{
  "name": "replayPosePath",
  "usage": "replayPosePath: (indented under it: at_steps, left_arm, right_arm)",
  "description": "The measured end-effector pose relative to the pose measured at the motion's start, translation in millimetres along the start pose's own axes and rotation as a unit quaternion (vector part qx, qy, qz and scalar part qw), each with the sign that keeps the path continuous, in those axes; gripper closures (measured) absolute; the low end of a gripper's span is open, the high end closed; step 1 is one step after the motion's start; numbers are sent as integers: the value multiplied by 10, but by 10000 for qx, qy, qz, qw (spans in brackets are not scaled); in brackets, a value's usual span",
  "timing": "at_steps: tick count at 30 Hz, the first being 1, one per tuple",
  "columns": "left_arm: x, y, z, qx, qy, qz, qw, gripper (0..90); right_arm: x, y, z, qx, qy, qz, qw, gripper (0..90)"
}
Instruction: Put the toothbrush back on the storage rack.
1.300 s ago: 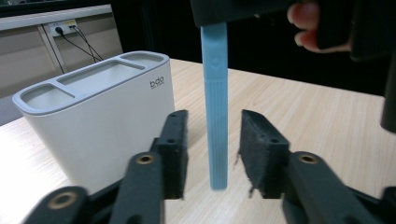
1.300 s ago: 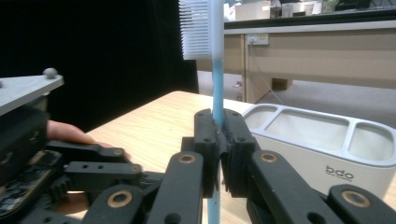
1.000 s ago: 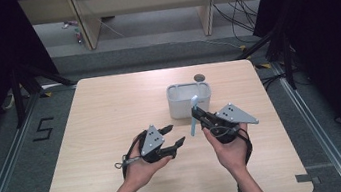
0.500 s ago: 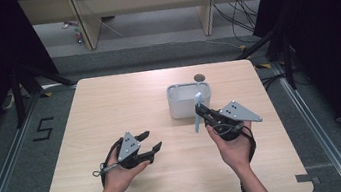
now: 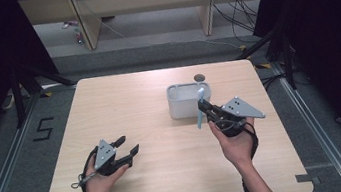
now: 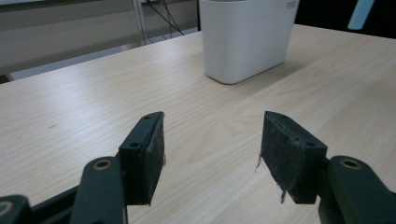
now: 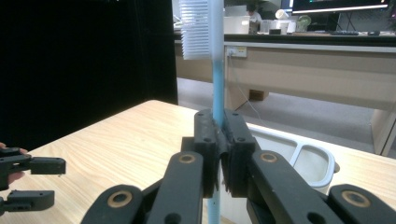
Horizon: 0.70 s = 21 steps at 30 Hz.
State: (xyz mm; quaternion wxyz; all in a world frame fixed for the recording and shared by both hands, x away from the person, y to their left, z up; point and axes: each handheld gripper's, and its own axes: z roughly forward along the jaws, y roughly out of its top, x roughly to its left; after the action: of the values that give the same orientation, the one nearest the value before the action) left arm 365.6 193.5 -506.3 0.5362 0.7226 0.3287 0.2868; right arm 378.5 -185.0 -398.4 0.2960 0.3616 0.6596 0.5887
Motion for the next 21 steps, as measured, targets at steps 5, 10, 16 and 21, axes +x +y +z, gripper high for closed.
replayPosePath:
  at_steps: [5, 10, 16, 21]
  left_arm:
    - [57, -105, -41, -167, 116, -103, 9997, 390]
    - [95, -167, -91, -188, 258, -211, 9993, 389]
    - [113, -203, -99, -256, 303, -286, 9988, 385]
    - [109, -204, -101, -271, 322, -293, 9987, 384]
  right_arm:
    - [-14, 33, -1, 61, -16, 92, 9999, 861]
    - [-57, 59, -7, 93, -89, 20, 9999, 860]
    - [-104, 104, 8, 24, -169, -79, 9998, 860]
    - [-117, 149, 16, 50, -172, -82, 9998, 861]
